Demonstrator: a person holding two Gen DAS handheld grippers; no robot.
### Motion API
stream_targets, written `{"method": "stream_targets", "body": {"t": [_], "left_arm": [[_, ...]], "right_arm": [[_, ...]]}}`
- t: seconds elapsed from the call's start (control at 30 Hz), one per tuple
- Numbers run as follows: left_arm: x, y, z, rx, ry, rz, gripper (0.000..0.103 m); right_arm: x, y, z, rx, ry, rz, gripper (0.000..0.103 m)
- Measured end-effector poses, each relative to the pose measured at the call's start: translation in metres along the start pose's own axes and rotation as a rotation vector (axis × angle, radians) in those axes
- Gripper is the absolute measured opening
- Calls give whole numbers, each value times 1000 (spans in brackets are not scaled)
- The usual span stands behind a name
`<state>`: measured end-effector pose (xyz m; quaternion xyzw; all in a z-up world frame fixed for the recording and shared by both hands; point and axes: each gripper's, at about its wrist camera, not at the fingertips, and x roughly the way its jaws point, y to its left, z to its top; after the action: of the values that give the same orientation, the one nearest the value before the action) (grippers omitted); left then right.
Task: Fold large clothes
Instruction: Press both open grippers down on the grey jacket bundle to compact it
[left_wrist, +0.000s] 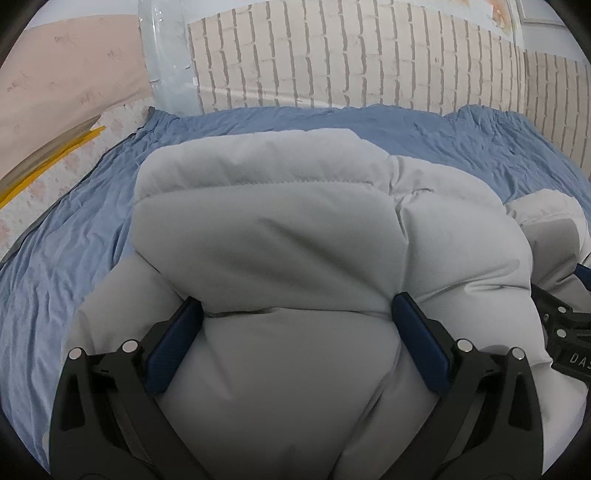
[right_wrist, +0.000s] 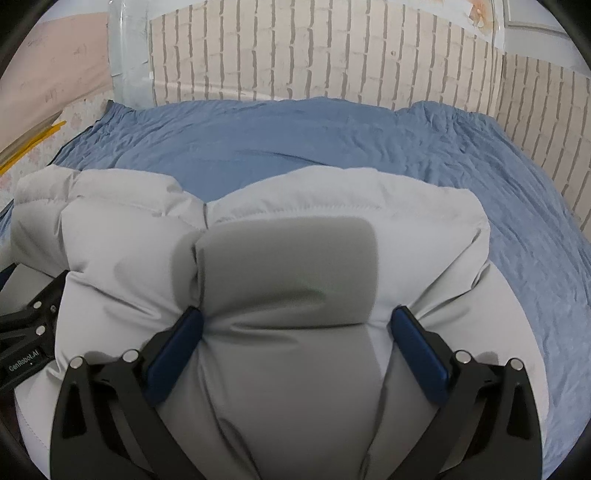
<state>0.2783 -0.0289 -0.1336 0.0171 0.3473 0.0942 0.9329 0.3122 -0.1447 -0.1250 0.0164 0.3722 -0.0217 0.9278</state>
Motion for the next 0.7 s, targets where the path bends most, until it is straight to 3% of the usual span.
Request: {"method": "stream_targets", "body": {"t": [0.7], "left_arm": [[10,0,-3,-4,35,-24,100]], "right_arm": [[8,2,-10,11,26,18,102]]}}
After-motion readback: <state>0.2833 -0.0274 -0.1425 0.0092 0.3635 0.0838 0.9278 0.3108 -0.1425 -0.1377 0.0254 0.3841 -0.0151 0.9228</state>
